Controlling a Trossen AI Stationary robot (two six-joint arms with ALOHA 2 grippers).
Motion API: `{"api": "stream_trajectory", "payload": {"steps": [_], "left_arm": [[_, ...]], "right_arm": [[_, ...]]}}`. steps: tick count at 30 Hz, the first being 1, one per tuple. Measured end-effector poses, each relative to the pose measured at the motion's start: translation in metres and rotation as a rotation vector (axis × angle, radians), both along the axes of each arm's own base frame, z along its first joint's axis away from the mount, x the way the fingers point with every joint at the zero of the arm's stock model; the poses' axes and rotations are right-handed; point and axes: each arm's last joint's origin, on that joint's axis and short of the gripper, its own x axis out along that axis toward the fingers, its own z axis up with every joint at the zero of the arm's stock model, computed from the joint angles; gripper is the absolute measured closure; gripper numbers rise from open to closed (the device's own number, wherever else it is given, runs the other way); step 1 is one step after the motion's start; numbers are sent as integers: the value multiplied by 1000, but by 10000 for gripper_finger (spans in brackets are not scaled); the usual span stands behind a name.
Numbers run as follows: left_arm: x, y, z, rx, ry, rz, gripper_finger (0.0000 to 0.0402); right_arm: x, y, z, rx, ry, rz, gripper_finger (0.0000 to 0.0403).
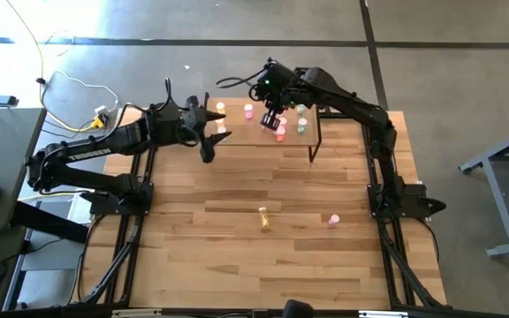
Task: Pick and place medicine bottles onto shelf by color
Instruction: Adjust the pink pill bottles on the shelf
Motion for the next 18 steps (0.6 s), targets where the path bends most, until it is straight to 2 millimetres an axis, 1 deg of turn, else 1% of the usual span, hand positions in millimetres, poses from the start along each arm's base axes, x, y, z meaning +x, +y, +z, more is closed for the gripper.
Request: {"api": "stream_trajectory", "payload": {"steps": [2, 6, 8, 14, 18], "left_arm": [[8, 4, -1, 45, -5, -9, 147], [23, 12, -6, 108, 11, -23, 147], [30, 18, -4, 121, 33, -35, 147], [56, 47, 1, 146, 89, -86, 147], [72, 65, -1, 155, 130, -96, 147]], "right_arm": [[-5, -3, 6, -20, -25, -45, 398], [-22, -7, 25, -53, -80, -90, 402], [-29, -10, 31, -55, -101, -121, 401], [-55, -14, 53, -70, -169, -184, 402], [-63, -16, 59, -78, -178, -195, 402]]}}
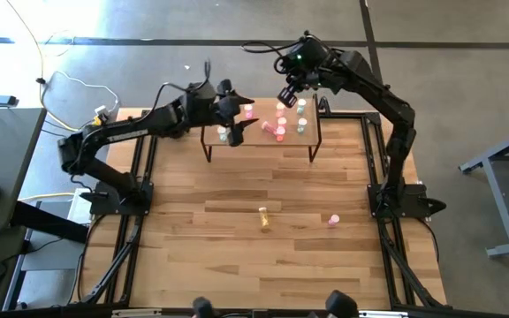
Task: Pick and place medicine bottles onto shelf by color
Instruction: Adjust the pink pill bottles on the shelf
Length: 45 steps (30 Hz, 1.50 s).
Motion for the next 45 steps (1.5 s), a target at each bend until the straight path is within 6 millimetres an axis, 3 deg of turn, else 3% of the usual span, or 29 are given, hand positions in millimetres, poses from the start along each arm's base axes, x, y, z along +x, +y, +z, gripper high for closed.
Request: {"api": "stream_trajectory", "payload": {"steps": [11, 19, 31, 45], "left_arm": [[37, 24, -16, -7, 151, -113, 147], [53, 36, -39, -60, 274, -125, 147], [61, 41, -61, -118, 374, -142, 147], [62, 39, -67, -149, 386, -189, 147]], "right_arm": [[-7, -3, 4, -39, 33, 37, 403], [-8, -5, 4, -49, 48, 47, 403], [-8, -6, 4, -44, 43, 42, 403], [-8, -5, 4, -33, 28, 26, 403]]}}
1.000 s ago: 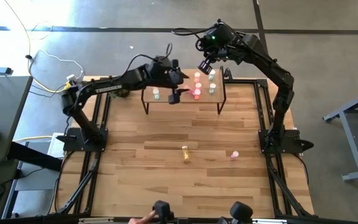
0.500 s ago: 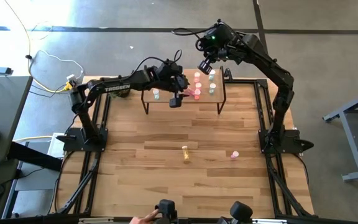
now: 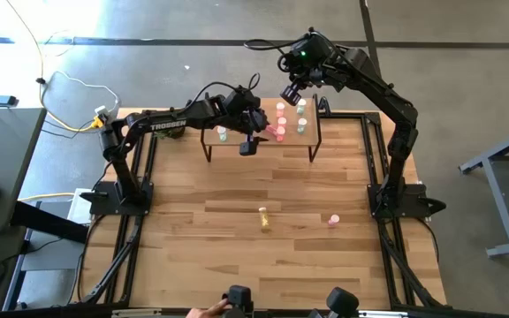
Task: Pick and place medicine bottles onto shelf by color
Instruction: Adjust the pink pill bottles on the shelf
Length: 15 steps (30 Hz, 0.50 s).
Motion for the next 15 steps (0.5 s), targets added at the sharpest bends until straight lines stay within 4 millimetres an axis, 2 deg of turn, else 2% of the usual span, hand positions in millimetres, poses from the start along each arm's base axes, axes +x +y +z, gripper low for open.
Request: {"api": "stream_trajectory", "payload": {"steps": [10, 15], "left_arm": [[9, 7, -18, -3, 16, 6, 147], [10, 8, -19, 13, 20, 22, 147]], "right_arm": [[0, 0, 0, 7, -5, 8, 403], [1, 1, 0, 16, -10, 18, 403]]}}
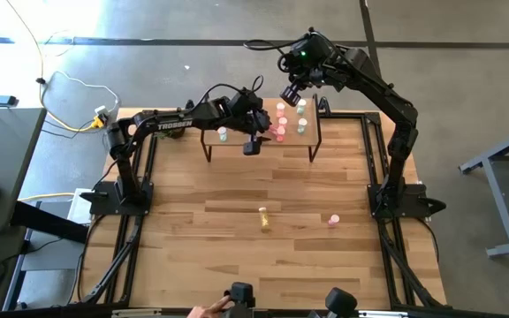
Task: Pick and place medicine bottles onto shelf by color
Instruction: Adjust the pink pill bottles on the shelf
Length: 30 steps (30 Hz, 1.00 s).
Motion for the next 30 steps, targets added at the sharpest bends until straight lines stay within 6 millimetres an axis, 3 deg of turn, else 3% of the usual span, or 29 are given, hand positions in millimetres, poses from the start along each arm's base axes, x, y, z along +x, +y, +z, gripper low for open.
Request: {"api": "stream_trajectory", "payload": {"steps": [19, 23, 30], "left_arm": [[-6, -4, -2, -35, 80, 26, 150], [-6, -5, -2, -39, 86, 24, 177], [-7, -6, -4, -57, 103, 21, 258]], "right_arm": [[1, 0, 0, -5, -4, 3, 403], [1, -1, 1, -12, -8, 6, 403], [1, -1, 1, -13, -7, 8, 403]]}}
